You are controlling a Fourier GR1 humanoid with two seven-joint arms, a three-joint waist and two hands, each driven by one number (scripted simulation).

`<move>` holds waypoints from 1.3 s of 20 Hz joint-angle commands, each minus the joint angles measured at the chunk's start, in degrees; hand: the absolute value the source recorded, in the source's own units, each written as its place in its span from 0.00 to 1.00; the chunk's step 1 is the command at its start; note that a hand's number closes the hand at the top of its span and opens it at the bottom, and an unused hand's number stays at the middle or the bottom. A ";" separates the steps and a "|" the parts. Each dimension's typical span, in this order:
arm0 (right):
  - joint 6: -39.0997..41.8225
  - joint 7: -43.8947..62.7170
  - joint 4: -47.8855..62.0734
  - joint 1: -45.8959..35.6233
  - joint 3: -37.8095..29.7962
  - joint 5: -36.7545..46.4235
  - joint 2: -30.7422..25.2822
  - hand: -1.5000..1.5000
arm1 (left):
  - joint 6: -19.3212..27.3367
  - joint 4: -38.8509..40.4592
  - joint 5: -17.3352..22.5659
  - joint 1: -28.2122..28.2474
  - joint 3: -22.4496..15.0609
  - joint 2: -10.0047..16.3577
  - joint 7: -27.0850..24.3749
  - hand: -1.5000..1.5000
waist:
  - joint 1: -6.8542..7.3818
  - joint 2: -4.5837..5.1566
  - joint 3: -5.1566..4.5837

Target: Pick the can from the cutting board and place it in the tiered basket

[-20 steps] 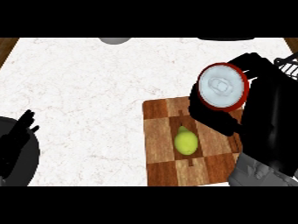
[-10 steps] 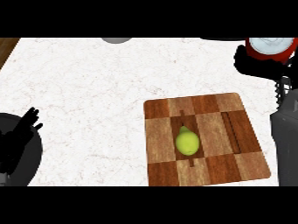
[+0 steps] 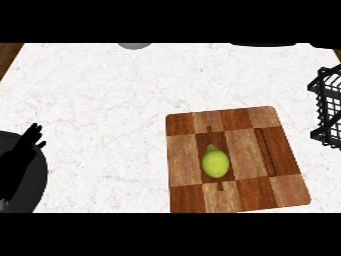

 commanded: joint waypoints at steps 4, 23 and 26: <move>-6.12 -9.49 19.09 -8.08 -3.94 -4.62 -5.56 1.00 | 0.27 -1.43 -0.44 0.37 -0.20 -0.69 1.90 0.50 | 0.12 0.01 -0.13; -0.80 -29.08 43.85 -14.99 10.96 19.81 -27.07 1.00 | 0.46 0.66 -2.03 0.36 -0.93 -1.80 -0.39 0.50 | 0.57 0.24 -0.16; 1.44 -31.13 46.22 -17.75 11.22 20.59 -28.59 1.00 | -0.89 1.73 -1.27 -0.45 -0.50 -1.15 -0.50 0.50 | 0.33 0.12 -0.16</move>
